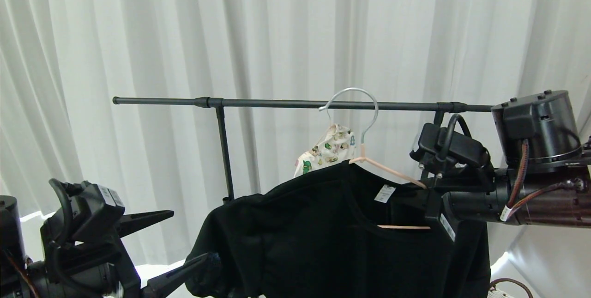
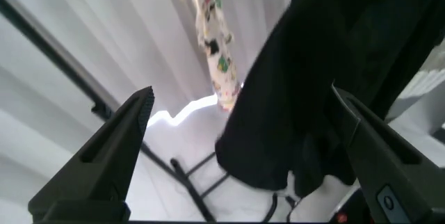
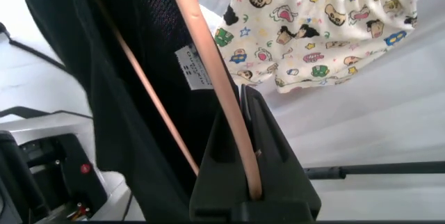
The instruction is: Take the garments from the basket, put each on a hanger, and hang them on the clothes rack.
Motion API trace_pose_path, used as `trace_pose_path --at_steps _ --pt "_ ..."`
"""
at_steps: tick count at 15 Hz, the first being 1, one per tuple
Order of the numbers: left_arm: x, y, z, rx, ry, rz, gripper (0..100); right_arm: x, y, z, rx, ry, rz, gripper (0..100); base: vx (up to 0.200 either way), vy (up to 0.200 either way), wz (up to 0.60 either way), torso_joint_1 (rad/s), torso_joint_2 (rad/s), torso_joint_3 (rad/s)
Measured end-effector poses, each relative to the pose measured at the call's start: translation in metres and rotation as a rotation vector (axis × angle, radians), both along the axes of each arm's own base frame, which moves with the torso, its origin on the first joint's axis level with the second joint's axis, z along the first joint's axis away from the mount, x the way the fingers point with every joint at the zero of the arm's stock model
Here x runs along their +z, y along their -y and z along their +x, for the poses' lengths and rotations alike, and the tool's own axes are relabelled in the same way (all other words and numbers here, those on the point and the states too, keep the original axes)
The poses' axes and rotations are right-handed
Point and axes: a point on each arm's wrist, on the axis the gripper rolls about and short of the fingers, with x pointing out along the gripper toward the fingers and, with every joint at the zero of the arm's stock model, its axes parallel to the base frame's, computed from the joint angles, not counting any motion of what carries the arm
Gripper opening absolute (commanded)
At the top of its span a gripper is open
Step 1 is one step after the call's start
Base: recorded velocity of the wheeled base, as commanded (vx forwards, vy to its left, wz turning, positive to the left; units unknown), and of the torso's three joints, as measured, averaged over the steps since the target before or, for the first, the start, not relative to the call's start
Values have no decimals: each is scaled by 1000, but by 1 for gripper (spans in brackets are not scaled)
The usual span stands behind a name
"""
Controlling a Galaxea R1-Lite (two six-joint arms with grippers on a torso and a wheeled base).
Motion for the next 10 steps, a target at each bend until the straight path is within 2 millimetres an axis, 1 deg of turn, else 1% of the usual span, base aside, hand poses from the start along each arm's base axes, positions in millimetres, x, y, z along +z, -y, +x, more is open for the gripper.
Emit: trace_pose_path --at_steps 3,4,7,10 --pt "-13 -5 0 6 -29 55 100 6 -4 -1 20 45 33 0 0 0 0 0 0 0" --pt "-16 -6 3 14 -43 60 0 7 -6 -3 31 52 37 0 0 0 0 0 0 0" --pt "-17 -9 10 36 -60 61 0 9 -9 -8 54 58 42 0 0 0 0 0 0 0" --pt "-19 -11 12 58 -73 66 0 10 -9 -9 51 61 44 0 0 0 0 0 0 0"
